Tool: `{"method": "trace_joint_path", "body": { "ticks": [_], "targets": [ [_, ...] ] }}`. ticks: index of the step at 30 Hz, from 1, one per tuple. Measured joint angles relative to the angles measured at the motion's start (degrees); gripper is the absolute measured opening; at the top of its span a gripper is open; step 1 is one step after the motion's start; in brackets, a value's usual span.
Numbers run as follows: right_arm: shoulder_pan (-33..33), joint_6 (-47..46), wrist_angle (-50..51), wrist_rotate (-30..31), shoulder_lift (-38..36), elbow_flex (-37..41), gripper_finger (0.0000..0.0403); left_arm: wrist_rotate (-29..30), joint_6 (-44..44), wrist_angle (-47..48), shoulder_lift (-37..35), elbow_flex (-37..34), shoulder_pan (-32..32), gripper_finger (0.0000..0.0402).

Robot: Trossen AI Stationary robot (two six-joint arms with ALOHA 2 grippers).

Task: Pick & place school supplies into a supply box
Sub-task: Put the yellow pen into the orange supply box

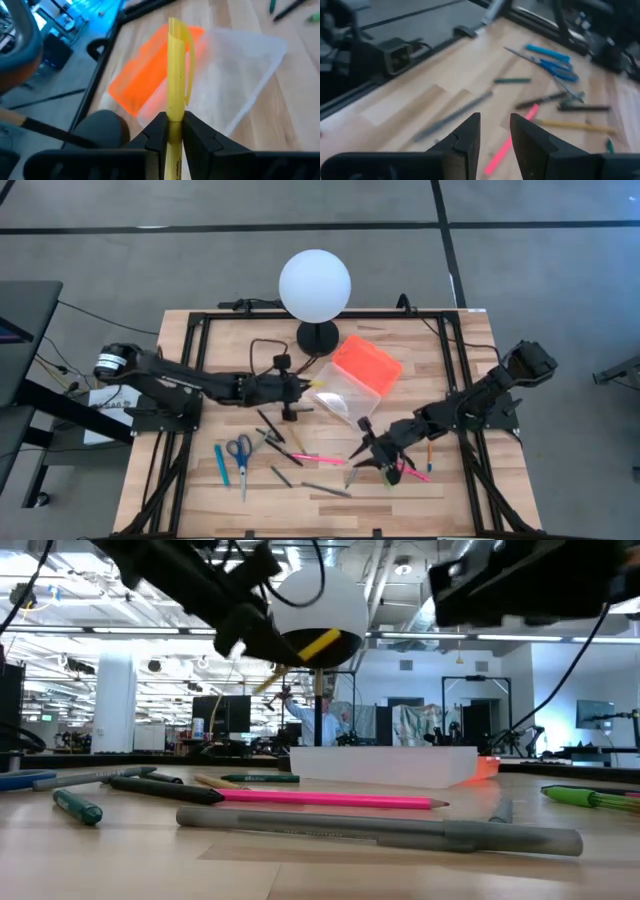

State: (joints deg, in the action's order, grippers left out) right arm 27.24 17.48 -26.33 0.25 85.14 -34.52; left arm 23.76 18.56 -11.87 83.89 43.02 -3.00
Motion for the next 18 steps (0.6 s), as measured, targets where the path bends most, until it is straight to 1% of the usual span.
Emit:
{"method": "trace_joint_path", "body": {
  "ticks": [3, 5, 8, 12, 15, 18],
  "targets": [
    [2.24, 0.95, -0.3, 0.47, -1.13, -0.04, 0.0101, -4.08, 3.05, -6.36, 5.75, 0.59, 1.81, 0.0038],
    [3.71, 0.73, -0.23, 2.47, -2.14, -0.03, 0.0101, -5.34, 4.86, -8.99, 9.89, 1.68, 2.53, 0.0036],
    [5.93, 0.32, 1.73, 6.29, -3.76, -0.02, 0.0101, -5.52, 7.42, -11.95, 15.45, 4.42, 2.99, 0.0036],
    [8.42, -1.35, 4.12, 10.61, -5.23, -0.02, 0.0101, -6.48, 10.33, -12.01, 21.29, 9.52, 3.38, 0.0041],
    [9.76, -2.48, 5.32, 12.99, -5.36, -0.02, 0.0101, -8.91, 12.57, -11.29, 24.91, 13.3, 3.7, 0.0041],
    [10.52, -3.66, 6.83, 15.15, -5.33, -0.02, 0.0101, -8.69, 14.85, -7.14, 27.91, 17.12, 3.73, 0.0042]
  ]
}}
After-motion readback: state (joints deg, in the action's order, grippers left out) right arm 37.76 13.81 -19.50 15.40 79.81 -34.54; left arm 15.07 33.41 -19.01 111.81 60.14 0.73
